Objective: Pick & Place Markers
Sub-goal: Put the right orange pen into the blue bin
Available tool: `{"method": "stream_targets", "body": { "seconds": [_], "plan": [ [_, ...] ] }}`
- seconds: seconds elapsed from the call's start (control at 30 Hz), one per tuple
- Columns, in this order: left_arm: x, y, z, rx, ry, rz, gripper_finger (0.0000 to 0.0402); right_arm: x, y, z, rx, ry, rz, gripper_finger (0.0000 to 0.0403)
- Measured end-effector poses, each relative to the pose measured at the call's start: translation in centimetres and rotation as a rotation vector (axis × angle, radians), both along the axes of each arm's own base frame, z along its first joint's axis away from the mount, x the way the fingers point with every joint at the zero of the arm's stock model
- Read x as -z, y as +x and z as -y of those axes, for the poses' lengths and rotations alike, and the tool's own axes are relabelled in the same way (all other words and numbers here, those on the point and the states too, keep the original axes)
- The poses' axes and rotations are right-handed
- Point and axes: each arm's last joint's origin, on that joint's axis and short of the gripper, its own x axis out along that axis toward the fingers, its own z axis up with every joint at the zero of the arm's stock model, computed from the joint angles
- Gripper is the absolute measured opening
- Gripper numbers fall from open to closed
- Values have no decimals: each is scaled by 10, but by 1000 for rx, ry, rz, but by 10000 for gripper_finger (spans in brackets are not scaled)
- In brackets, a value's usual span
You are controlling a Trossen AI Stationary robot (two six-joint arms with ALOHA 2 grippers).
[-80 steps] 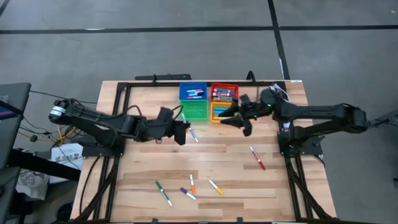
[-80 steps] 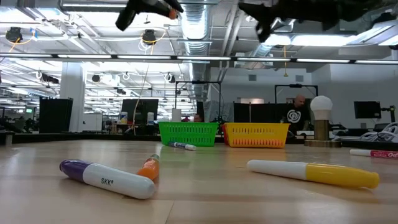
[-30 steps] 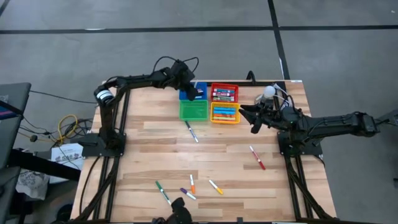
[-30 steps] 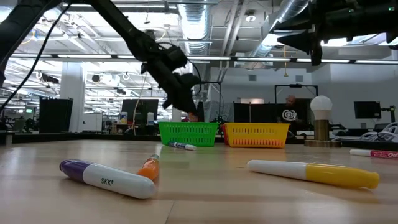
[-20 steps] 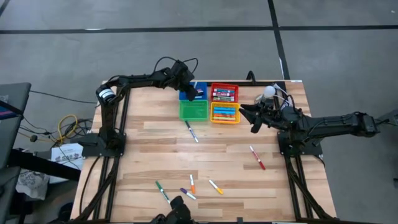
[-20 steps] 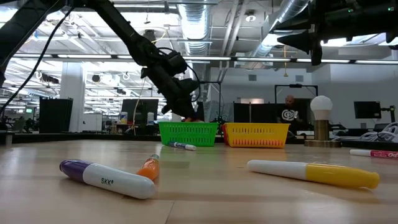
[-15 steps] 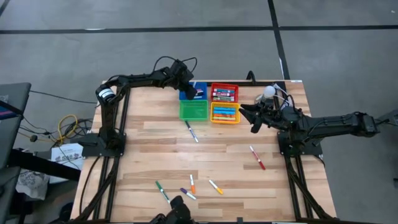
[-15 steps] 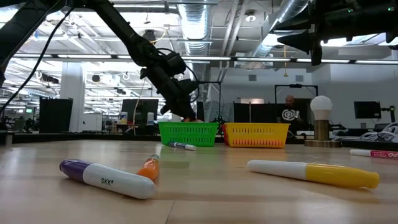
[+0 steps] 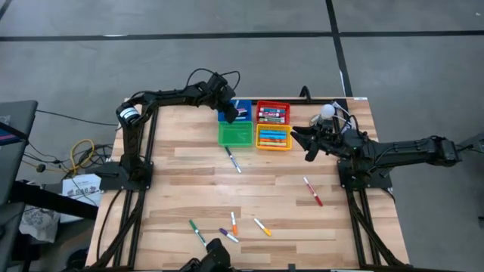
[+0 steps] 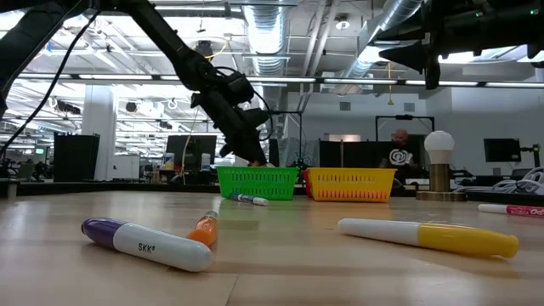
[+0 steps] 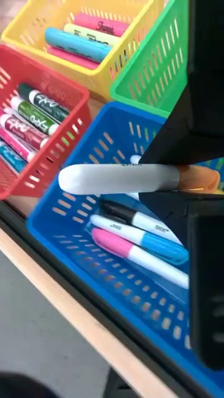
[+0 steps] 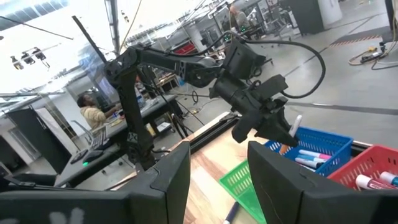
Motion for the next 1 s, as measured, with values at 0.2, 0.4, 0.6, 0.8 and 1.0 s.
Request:
{"method": "stream_targets", "body": {
  "seconds": [0.2,0.4,0.6,0.8,1.0],
  "plan": [
    [6,-4,0,-22,-70,-26,51,-1,0,0,0,-1,8,153],
    [12,-3,0,-55,-144,-19,51,-1,0,0,0,-1,8,149],
    [12,-3,0,-75,-145,-25,59,-1,0,0,0,-1,8,150],
    [12,-3,-1,-77,-137,-28,72,-1,0,0,0,-1,9,153],
    [12,-2,0,-49,-112,-28,89,-1,0,0,0,-1,8,148]
  ]
}}
